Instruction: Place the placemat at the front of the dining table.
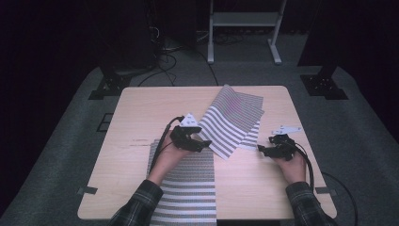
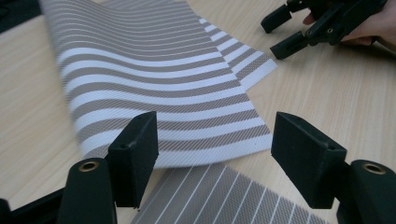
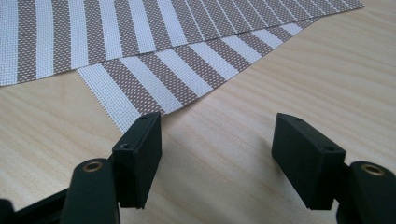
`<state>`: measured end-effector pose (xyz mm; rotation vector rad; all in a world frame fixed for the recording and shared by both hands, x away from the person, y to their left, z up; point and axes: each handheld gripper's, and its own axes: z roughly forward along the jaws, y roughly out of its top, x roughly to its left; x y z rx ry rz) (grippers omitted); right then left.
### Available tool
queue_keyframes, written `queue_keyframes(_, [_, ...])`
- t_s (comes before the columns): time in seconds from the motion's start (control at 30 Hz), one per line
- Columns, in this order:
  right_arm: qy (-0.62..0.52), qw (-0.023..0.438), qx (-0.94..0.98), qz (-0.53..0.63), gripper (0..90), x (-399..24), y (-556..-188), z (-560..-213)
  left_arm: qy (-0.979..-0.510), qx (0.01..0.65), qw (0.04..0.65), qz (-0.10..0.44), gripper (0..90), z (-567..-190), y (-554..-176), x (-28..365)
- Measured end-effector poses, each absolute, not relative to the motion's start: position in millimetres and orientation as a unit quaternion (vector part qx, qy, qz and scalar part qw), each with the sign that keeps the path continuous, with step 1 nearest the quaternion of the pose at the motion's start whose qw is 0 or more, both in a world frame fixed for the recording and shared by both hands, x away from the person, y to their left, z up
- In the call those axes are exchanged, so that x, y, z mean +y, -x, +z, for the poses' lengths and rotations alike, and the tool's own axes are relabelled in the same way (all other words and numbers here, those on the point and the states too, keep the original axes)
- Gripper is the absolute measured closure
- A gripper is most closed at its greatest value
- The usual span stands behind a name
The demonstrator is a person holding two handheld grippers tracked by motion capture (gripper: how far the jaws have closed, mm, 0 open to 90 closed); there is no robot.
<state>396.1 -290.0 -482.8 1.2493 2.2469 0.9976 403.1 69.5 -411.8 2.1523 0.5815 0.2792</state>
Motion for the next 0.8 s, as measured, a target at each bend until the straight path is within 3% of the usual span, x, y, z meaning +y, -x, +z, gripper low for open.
queue_keyframes(0.3, [-0.444, 0.189, 0.801, 0.354, 32.1, -290, -396, -482, -0.889, 0.218, 0.391, 0.1, 31.4, -448, -414, 25])
queue_keyframes(0.67, [-0.444, 0.189, 0.801, 0.354, 32.2, -290, -396, -482, -0.905, 0.212, 0.358, 0.093, 30.1, -473, -417, 15])
queue_keyframes(0.8, [-0.445, 0.19, 0.801, 0.354, 32.2, -290, -396, -482, -0.907, 0.209, 0.356, 0.09, 38.4, -471, -416, 13])
